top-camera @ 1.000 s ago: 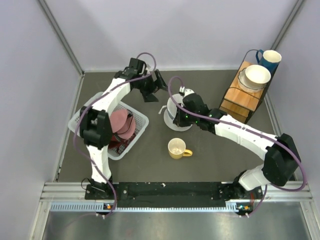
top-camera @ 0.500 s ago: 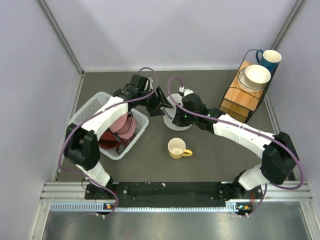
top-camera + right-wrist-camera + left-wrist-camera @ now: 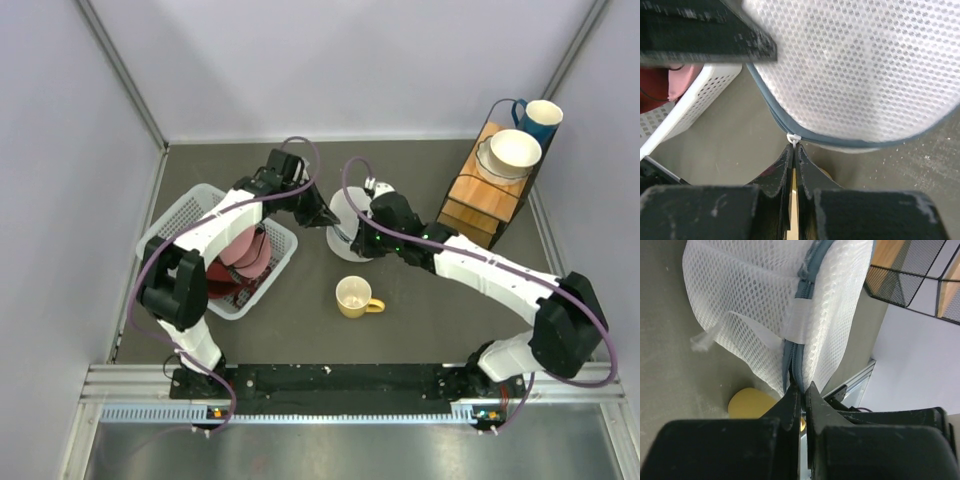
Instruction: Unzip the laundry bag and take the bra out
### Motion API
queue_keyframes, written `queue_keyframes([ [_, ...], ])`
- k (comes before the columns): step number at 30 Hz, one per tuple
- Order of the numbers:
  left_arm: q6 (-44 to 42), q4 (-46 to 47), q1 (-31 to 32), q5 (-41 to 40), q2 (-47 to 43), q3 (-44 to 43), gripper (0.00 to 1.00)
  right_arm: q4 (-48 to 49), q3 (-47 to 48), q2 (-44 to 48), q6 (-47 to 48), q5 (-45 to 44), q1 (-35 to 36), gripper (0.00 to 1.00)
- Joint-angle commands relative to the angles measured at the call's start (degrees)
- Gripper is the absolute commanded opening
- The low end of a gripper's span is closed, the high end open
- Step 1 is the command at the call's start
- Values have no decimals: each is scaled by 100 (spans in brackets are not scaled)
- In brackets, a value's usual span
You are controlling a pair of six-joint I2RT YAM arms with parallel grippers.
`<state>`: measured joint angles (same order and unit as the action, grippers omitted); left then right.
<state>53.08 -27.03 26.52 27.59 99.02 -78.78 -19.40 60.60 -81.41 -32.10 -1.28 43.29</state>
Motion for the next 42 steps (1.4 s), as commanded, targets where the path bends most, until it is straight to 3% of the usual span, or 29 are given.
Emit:
queue_keyframes([
  [1,-736,-389,-489,8,222,-866,0,-187,-232,511,186,-75,-241,0],
  [8,-1220,-749,-728,-79,766,-1770,0,-416,-303,635,468,31,-444,0],
  [9,-1291,-934,-719,-70,1090,-2007,6,-416,-242,591,407,75,-409,0],
  [11,-1572,-1478,-649,-79,1355,-2842,27,-416,-40,530,354,58,-286,0],
  [12,-1651,-1838,-561,-166,1374,-3010,52,-398,13,503,266,40,-268,0],
  [15,-1722,-1842,-438,-395,789,-2767,82,-319,136,433,125,5,-233,0],
  [16,-1583,-1789,-429,-439,576,-2574,88,-302,145,424,107,-13,-233,0],
  [22,-546,-445,-306,-149,-840,-192,87,-240,224,336,98,-65,-233,0],
  [33,53,118,345,53,-629,346,82,-240,189,239,107,14,-233,0],
  [39,273,5,353,-666,-1594,811,78,-231,101,257,72,-13,-233,0],
  [40,386,-170,354,-868,-1736,882,70,-231,101,257,72,-13,-233,0],
  [42,492,-75,354,-1106,-2060,1231,67,-222,101,257,81,5,-233,0],
])
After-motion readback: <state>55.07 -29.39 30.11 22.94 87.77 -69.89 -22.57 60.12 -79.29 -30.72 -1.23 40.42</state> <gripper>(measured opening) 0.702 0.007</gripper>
